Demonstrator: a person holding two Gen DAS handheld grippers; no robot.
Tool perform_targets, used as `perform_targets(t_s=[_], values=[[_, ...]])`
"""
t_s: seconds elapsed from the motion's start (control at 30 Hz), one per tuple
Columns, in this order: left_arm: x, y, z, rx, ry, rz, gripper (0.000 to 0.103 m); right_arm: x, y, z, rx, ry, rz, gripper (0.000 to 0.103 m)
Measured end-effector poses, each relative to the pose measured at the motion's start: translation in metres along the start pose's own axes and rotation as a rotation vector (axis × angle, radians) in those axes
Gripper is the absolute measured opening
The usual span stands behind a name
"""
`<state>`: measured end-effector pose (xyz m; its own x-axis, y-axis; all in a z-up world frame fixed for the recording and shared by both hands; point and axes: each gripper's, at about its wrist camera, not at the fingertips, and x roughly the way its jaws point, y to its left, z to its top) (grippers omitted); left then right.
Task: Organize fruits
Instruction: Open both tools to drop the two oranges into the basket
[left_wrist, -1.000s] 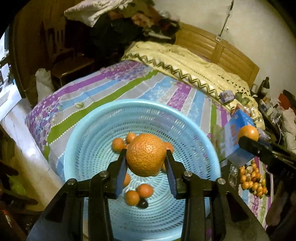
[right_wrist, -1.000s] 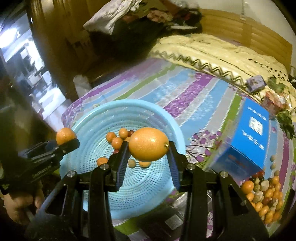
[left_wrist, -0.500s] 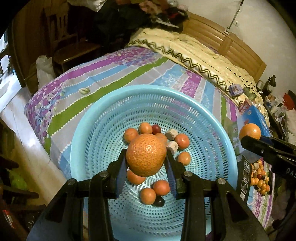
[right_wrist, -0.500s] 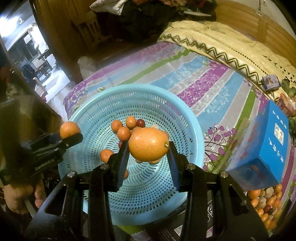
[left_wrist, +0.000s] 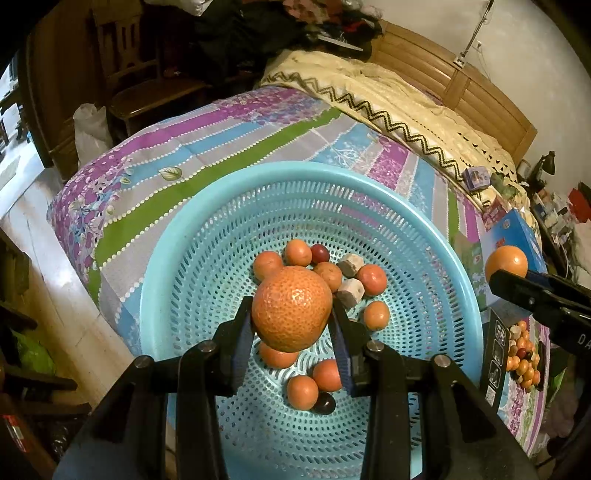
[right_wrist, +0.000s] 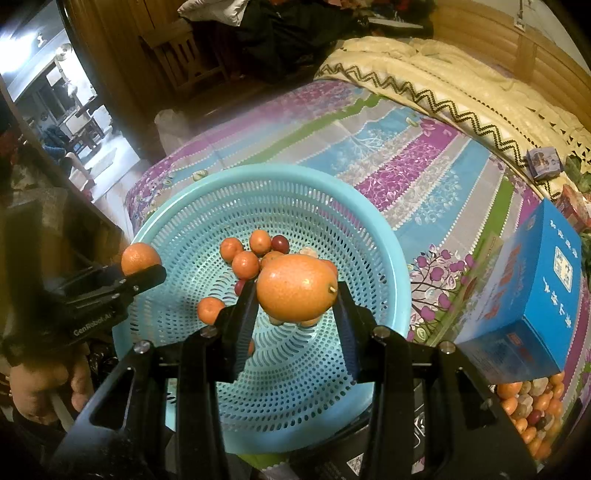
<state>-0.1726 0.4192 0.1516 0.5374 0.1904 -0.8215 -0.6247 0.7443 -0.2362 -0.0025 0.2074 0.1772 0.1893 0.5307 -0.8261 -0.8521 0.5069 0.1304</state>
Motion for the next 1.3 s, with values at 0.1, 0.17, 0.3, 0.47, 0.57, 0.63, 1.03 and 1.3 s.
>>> perform_targets(t_s=[0.1,0.17,0.3,0.47,0.57,0.63,1.03,1.3], values=[[0.001,0.0,0.0,0.0,0.002,0.001,0.04,0.002,0.0,0.001,0.001,0.002,0.002,0.042],[0.001,0.0,0.0,-0.002,0.003,0.002,0.04,0.003,-0.001,0.001,0.002,0.002,0.003,0.042],[0.004,0.001,0.0,-0.003,0.006,0.006,0.04,0.004,-0.001,0.001,0.001,0.003,0.005,0.042],[0.006,0.002,0.001,-0.011,0.01,0.011,0.04,0.007,-0.003,-0.001,0.001,0.009,0.006,0.042],[0.008,0.003,0.0,-0.012,0.014,0.018,0.04,0.01,-0.005,-0.003,0.004,0.012,0.009,0.042],[0.009,0.004,0.001,-0.016,0.017,0.026,0.04,0.01,-0.006,-0.004,0.006,0.013,0.009,0.043],[0.014,-0.004,0.001,0.003,0.027,0.039,0.078,0.009,-0.01,-0.003,0.016,0.002,0.014,0.068],[0.013,0.0,0.003,-0.035,-0.002,0.076,0.083,0.009,-0.016,-0.002,0.029,-0.005,0.017,0.068]])
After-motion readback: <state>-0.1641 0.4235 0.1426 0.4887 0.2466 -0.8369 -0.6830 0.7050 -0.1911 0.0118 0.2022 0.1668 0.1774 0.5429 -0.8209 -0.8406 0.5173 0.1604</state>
